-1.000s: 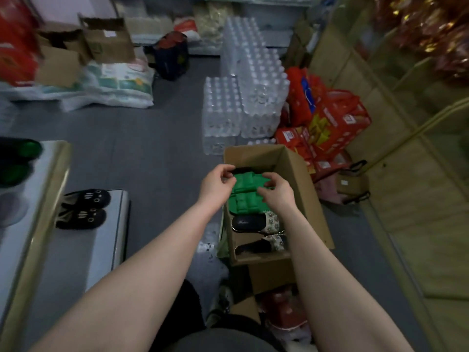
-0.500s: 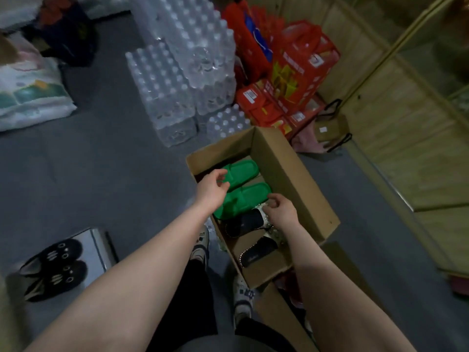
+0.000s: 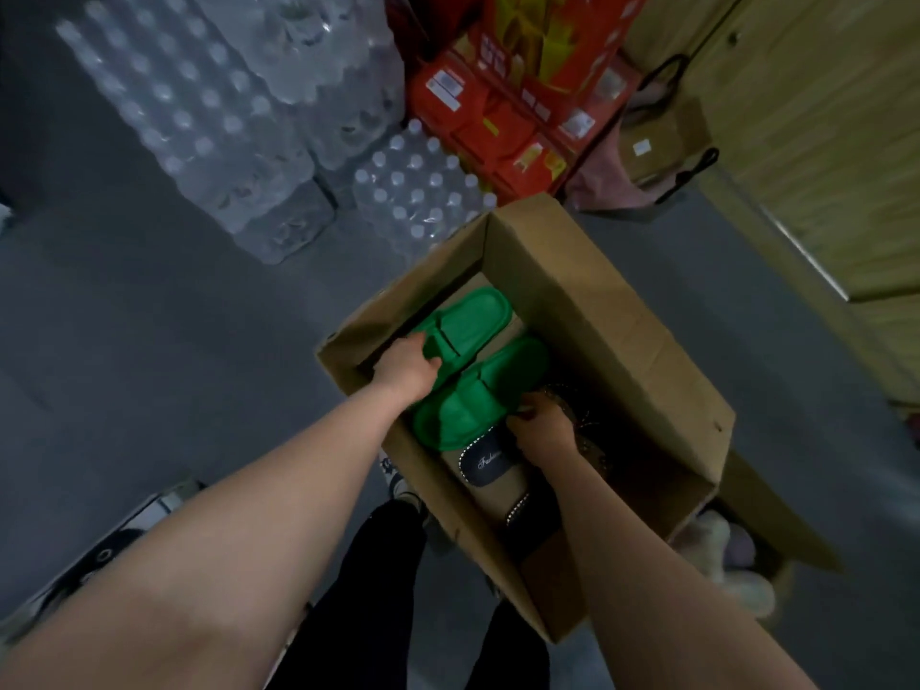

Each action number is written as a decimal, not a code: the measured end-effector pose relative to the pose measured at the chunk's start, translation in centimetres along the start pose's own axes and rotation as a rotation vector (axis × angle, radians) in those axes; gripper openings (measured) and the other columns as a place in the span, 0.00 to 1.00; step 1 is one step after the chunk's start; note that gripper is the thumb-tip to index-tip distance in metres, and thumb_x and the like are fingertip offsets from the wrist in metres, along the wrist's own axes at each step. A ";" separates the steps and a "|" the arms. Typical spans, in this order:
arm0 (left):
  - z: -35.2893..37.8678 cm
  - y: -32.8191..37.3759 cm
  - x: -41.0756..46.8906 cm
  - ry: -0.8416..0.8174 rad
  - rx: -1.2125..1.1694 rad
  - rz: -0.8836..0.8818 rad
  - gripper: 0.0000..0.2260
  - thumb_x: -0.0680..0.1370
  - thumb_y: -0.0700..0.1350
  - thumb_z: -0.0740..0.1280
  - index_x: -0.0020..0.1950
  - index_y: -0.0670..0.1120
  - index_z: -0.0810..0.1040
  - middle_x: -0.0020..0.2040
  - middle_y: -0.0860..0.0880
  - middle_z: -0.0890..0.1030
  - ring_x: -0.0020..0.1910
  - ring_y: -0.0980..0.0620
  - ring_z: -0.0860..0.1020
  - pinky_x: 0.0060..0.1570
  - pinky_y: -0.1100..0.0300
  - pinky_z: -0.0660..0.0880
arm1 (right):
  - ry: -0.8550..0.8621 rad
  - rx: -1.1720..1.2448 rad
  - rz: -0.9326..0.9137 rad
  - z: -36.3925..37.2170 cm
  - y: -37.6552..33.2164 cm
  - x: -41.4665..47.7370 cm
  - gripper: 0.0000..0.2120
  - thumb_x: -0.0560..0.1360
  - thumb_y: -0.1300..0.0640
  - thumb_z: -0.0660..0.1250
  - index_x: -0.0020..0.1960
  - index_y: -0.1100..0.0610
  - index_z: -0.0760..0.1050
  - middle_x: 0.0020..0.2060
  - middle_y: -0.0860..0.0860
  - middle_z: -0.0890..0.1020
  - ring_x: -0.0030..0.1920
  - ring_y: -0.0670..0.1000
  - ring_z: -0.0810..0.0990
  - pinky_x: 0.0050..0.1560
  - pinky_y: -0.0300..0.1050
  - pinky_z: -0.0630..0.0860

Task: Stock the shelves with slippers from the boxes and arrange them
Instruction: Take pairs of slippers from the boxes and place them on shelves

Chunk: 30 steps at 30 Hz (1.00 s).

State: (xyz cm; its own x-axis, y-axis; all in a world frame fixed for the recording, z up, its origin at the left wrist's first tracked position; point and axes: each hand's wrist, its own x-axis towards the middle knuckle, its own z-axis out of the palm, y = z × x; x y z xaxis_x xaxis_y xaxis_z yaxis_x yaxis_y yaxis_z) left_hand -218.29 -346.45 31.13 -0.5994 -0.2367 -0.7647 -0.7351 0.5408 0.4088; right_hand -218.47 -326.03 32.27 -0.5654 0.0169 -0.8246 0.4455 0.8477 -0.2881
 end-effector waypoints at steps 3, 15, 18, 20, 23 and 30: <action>1.1 -0.5 2.2 -0.043 0.033 -0.029 0.21 0.81 0.48 0.61 0.74 0.45 0.66 0.70 0.42 0.72 0.68 0.41 0.71 0.68 0.48 0.68 | -0.016 -0.046 0.012 1.0 0.1 1.7 0.23 0.78 0.58 0.65 0.73 0.56 0.69 0.65 0.59 0.78 0.65 0.59 0.76 0.62 0.46 0.71; 3.3 -3.3 6.9 -0.073 0.063 -0.162 0.44 0.71 0.56 0.73 0.79 0.48 0.50 0.76 0.42 0.60 0.75 0.40 0.60 0.73 0.45 0.61 | -0.134 -0.159 0.030 3.8 0.6 5.7 0.24 0.80 0.54 0.64 0.74 0.52 0.66 0.68 0.56 0.75 0.65 0.57 0.75 0.58 0.41 0.71; 3.3 -3.7 7.3 -0.046 -0.118 -0.216 0.39 0.67 0.50 0.78 0.71 0.51 0.58 0.70 0.42 0.68 0.70 0.40 0.67 0.69 0.44 0.66 | -0.150 -0.198 0.002 3.7 0.5 6.1 0.22 0.80 0.53 0.64 0.73 0.54 0.68 0.68 0.57 0.75 0.66 0.58 0.74 0.60 0.43 0.71; 3.2 -3.5 7.2 -0.036 -0.191 -0.236 0.35 0.66 0.50 0.79 0.64 0.52 0.61 0.67 0.43 0.70 0.66 0.41 0.70 0.66 0.46 0.70 | -0.180 -0.194 0.006 3.6 0.4 6.2 0.23 0.80 0.51 0.63 0.74 0.55 0.67 0.69 0.57 0.73 0.68 0.58 0.72 0.62 0.43 0.70; 2.9 -2.8 6.6 -0.034 -0.116 -0.225 0.37 0.66 0.52 0.79 0.67 0.49 0.61 0.68 0.42 0.66 0.65 0.41 0.69 0.65 0.48 0.69 | -0.217 -0.139 0.033 3.4 0.6 6.1 0.27 0.80 0.48 0.63 0.76 0.55 0.62 0.72 0.57 0.69 0.71 0.58 0.69 0.64 0.43 0.68; 1.3 -1.8 3.8 -0.162 -0.166 -0.124 0.51 0.66 0.49 0.80 0.79 0.53 0.49 0.73 0.46 0.68 0.70 0.44 0.68 0.70 0.46 0.66 | -0.112 0.283 0.059 2.2 1.4 3.7 0.31 0.70 0.48 0.76 0.69 0.56 0.72 0.62 0.57 0.79 0.63 0.58 0.78 0.64 0.54 0.75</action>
State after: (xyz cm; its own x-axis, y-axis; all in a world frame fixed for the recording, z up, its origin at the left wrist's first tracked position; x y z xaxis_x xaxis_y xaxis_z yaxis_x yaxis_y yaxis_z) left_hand -218.80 -347.27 26.80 -0.4526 -0.1530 -0.8785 -0.8497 0.3729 0.3728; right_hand -218.40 -325.93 27.76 -0.4599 -0.0106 -0.8879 0.6596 0.6654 -0.3495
